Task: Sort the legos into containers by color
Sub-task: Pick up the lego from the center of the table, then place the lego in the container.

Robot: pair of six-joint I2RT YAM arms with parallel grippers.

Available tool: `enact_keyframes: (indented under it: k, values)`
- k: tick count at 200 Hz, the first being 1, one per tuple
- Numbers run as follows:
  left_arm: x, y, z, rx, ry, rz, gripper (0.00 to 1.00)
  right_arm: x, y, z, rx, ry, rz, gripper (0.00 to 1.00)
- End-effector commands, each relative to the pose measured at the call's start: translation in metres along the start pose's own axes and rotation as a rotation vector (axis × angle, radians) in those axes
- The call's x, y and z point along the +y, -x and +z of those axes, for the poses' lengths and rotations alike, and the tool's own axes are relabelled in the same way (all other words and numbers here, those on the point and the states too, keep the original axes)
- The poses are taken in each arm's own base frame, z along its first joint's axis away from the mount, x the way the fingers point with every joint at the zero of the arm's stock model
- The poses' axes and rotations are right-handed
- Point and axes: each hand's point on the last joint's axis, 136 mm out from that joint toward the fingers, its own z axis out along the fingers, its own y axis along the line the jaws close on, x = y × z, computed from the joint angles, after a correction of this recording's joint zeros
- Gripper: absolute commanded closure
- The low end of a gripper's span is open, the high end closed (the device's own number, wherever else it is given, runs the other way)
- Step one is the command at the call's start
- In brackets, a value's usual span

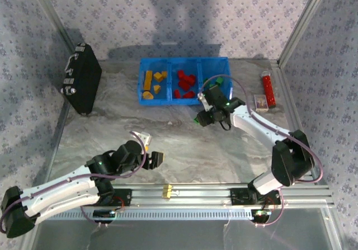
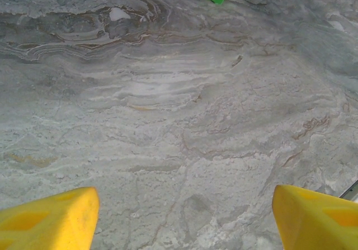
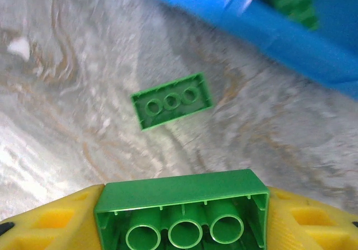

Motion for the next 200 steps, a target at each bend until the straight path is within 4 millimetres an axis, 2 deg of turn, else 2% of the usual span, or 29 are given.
enact_keyframes:
  k: [1,25,43,50,56,58,67,81,100,137,160,165,168,173,200]
  values:
    - [-0.002,0.005,-0.001,-0.029,-0.002,-0.012,0.19,-0.026,0.035,-0.023,-0.070,-0.029,0.100,0.40]
    - [-0.005,0.008,-0.002,-0.036,-0.005,-0.008,0.19,-0.052,0.074,-0.028,-0.123,-0.043,0.169,0.40]
    - [-0.008,0.010,-0.003,-0.042,-0.009,-0.005,0.19,-0.072,0.102,-0.015,-0.111,-0.037,0.219,0.40]
    - [-0.010,0.011,-0.004,-0.045,-0.009,-0.002,0.19,-0.079,0.110,-0.008,-0.098,-0.045,0.234,0.31]
    - [-0.011,0.012,-0.005,-0.044,-0.010,0.001,0.19,-0.087,0.116,-0.003,-0.081,-0.066,0.250,0.13]
    - [-0.011,0.012,-0.005,-0.045,-0.009,0.001,0.19,-0.089,0.116,-0.001,-0.071,-0.074,0.256,0.10]
    - [-0.013,0.012,-0.006,-0.044,-0.007,0.010,0.19,-0.096,0.121,0.000,-0.058,-0.119,0.278,0.06]
    - [-0.013,0.011,-0.008,-0.041,0.004,0.018,0.19,-0.085,0.130,-0.009,-0.127,-0.134,0.260,0.01]
    - [-0.012,0.008,-0.008,-0.044,0.014,0.022,0.19,-0.065,0.121,-0.018,-0.199,-0.108,0.243,0.01]
    - [-0.012,0.003,-0.003,-0.039,0.011,0.027,0.18,-0.041,0.074,-0.016,-0.174,-0.067,0.195,0.01]
    - [-0.012,0.003,-0.001,-0.038,0.015,0.033,0.18,-0.019,0.045,-0.012,-0.154,0.006,0.134,0.01]
    - [-0.012,0.003,0.000,-0.040,0.013,0.031,0.18,-0.015,0.044,-0.014,-0.157,0.017,0.124,0.01]
    - [-0.012,0.002,0.000,-0.040,0.013,0.031,0.18,-0.013,0.032,-0.007,-0.129,0.020,0.119,0.01]
    - [-0.012,0.002,0.001,-0.043,0.011,0.028,0.18,-0.010,0.025,-0.004,-0.113,0.025,0.111,0.01]
    - [-0.013,0.002,0.002,-0.048,-0.002,0.016,0.18,0.004,0.003,0.010,-0.058,0.055,0.131,0.01]
